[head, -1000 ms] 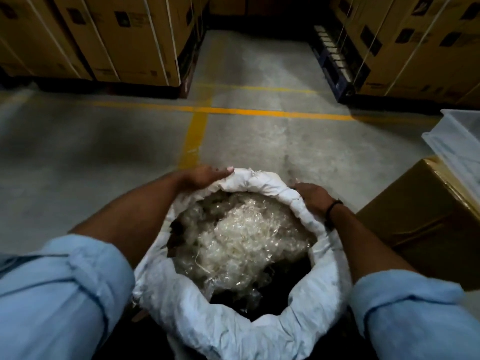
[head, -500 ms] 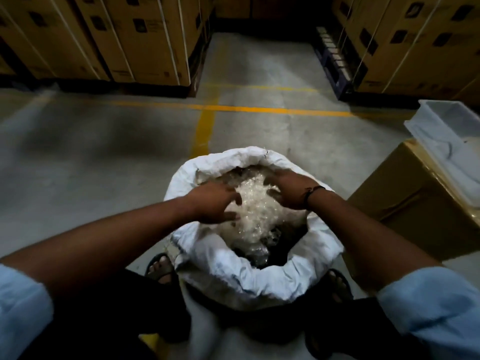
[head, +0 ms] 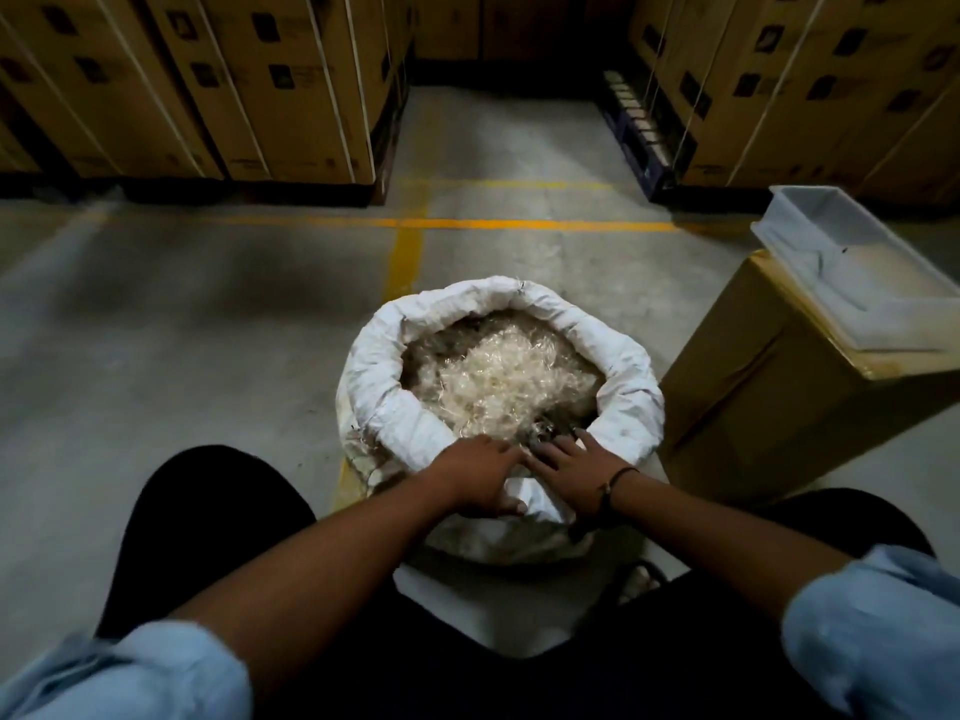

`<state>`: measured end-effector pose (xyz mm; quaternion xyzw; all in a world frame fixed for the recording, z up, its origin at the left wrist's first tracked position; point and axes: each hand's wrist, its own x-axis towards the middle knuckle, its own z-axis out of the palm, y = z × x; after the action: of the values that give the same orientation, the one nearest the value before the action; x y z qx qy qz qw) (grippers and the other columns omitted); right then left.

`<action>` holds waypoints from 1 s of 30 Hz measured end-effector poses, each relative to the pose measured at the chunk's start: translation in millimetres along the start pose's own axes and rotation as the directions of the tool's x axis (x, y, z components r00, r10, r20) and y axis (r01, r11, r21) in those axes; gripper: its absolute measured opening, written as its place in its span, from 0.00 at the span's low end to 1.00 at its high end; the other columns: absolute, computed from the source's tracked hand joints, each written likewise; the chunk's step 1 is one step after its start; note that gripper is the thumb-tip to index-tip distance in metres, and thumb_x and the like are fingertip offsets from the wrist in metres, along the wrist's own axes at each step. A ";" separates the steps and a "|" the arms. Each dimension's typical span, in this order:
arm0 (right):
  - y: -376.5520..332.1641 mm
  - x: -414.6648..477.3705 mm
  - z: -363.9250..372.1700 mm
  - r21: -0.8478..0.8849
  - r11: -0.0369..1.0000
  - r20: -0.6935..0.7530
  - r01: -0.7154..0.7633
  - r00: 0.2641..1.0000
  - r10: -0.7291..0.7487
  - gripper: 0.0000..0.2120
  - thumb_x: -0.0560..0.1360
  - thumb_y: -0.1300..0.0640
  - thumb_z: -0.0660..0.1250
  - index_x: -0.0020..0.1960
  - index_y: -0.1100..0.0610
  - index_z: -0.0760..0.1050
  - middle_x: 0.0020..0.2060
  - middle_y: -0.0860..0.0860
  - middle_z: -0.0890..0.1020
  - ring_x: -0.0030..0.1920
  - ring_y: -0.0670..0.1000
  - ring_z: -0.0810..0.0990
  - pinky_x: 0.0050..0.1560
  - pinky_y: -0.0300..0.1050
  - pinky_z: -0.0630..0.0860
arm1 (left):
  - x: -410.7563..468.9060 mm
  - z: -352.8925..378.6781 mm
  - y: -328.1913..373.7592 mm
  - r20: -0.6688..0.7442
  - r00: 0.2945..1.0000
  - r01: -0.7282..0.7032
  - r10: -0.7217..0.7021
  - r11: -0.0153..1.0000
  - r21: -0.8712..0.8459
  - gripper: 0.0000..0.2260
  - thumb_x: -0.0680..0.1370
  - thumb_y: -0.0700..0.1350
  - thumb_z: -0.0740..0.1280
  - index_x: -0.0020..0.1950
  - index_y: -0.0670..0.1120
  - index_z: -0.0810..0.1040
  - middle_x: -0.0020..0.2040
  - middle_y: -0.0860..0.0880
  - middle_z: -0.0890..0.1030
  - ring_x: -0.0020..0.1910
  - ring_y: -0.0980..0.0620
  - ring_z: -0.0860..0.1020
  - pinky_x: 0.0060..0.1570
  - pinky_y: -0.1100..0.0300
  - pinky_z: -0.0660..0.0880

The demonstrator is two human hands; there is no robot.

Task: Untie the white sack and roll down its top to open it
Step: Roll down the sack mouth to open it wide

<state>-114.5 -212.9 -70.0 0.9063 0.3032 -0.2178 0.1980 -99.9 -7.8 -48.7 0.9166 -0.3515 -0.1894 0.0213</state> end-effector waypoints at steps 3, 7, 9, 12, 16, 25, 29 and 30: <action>-12.8 7.1 8.8 -0.017 1.000 -0.052 -0.016 0.999 0.015 0.61 0.61 0.36 0.76 0.79 0.60 0.44 0.71 0.59 0.64 0.72 0.60 0.60 0.73 0.66 0.51 | 0.9 9.6 0.3 0.058 0.998 0.023 -0.025 0.999 0.028 0.33 0.75 0.67 0.66 0.72 0.47 0.67 0.67 0.43 0.77 0.63 0.41 0.76 0.59 0.51 0.71; -10.9 4.3 12.7 -0.039 0.999 -0.107 -0.033 0.994 0.028 0.41 0.73 0.47 0.68 0.77 0.61 0.52 0.63 0.60 0.71 0.61 0.62 0.73 0.68 0.65 0.60 | 2.6 11.9 -0.6 0.060 0.996 0.057 -0.059 0.998 0.030 0.34 0.74 0.68 0.65 0.72 0.47 0.68 0.65 0.42 0.78 0.61 0.40 0.78 0.57 0.50 0.72; -8.3 4.8 8.4 -0.042 0.999 -0.223 -0.034 0.974 0.024 0.27 0.76 0.52 0.60 0.71 0.60 0.60 0.54 0.60 0.77 0.49 0.63 0.79 0.53 0.59 0.71 | 3.8 11.1 -2.8 0.048 0.996 0.081 -0.082 0.997 0.010 0.37 0.72 0.69 0.67 0.74 0.48 0.66 0.67 0.44 0.77 0.63 0.41 0.77 0.59 0.50 0.72; -0.3 12.8 6.5 -0.087 0.994 -0.456 0.066 0.884 -0.098 0.17 0.75 0.55 0.58 0.63 0.57 0.67 0.46 0.58 0.80 0.34 0.60 0.79 0.32 0.49 0.76 | 3.9 8.2 -15.8 0.072 0.991 0.115 -0.109 0.990 -0.076 0.45 0.66 0.70 0.72 0.76 0.51 0.63 0.69 0.46 0.76 0.66 0.43 0.76 0.63 0.51 0.73; 21.4 7.3 -27.9 -0.141 0.990 -0.766 0.011 0.633 -0.116 0.15 0.75 0.58 0.58 0.59 0.60 0.74 0.48 0.58 0.80 0.38 0.60 0.79 0.30 0.49 0.76 | -0.7 -16.1 -30.5 0.101 0.991 0.116 -0.092 0.958 -0.261 0.43 0.67 0.66 0.75 0.77 0.53 0.64 0.69 0.48 0.77 0.66 0.44 0.77 0.63 0.55 0.73; 31.6 6.0 -36.5 0.594 0.736 -0.199 -0.324 0.827 0.525 0.47 0.58 0.30 0.59 0.72 0.52 0.64 0.71 0.55 0.67 0.72 0.61 0.64 0.71 0.58 0.62 | 2.5 18.0 -20.9 -0.156 0.973 0.196 -0.170 0.966 0.170 0.23 0.74 0.52 0.61 0.69 0.51 0.73 0.57 0.48 0.83 0.63 0.44 0.74 0.64 0.50 0.66; 56.8 5.5 -13.9 0.865 -0.204 0.393 -0.459 0.365 0.844 0.61 0.57 0.26 0.71 0.77 0.59 0.53 0.76 0.60 0.57 0.74 0.64 0.59 0.72 0.64 0.60 | -0.3 20.8 -10.3 -0.205 0.964 0.190 -0.171 0.979 0.079 0.20 0.75 0.44 0.63 0.66 0.42 0.73 0.52 0.41 0.82 0.52 0.39 0.81 0.51 0.51 0.74; 63.7 9.6 4.7 0.848 -0.368 0.510 -0.381 0.399 0.762 0.61 0.57 0.26 0.72 0.77 0.60 0.56 0.75 0.60 0.61 0.73 0.64 0.63 0.71 0.63 0.64 | -3.3 21.7 -5.0 -0.217 0.964 0.177 -0.154 0.980 0.089 0.19 0.74 0.42 0.65 0.64 0.40 0.74 0.48 0.39 0.82 0.46 0.38 0.82 0.43 0.51 0.76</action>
<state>-68.4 -257.9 -64.4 0.8096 -0.4229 -0.0713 -0.4008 -106.8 0.2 -68.6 0.9574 -0.2791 -0.0739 -0.0071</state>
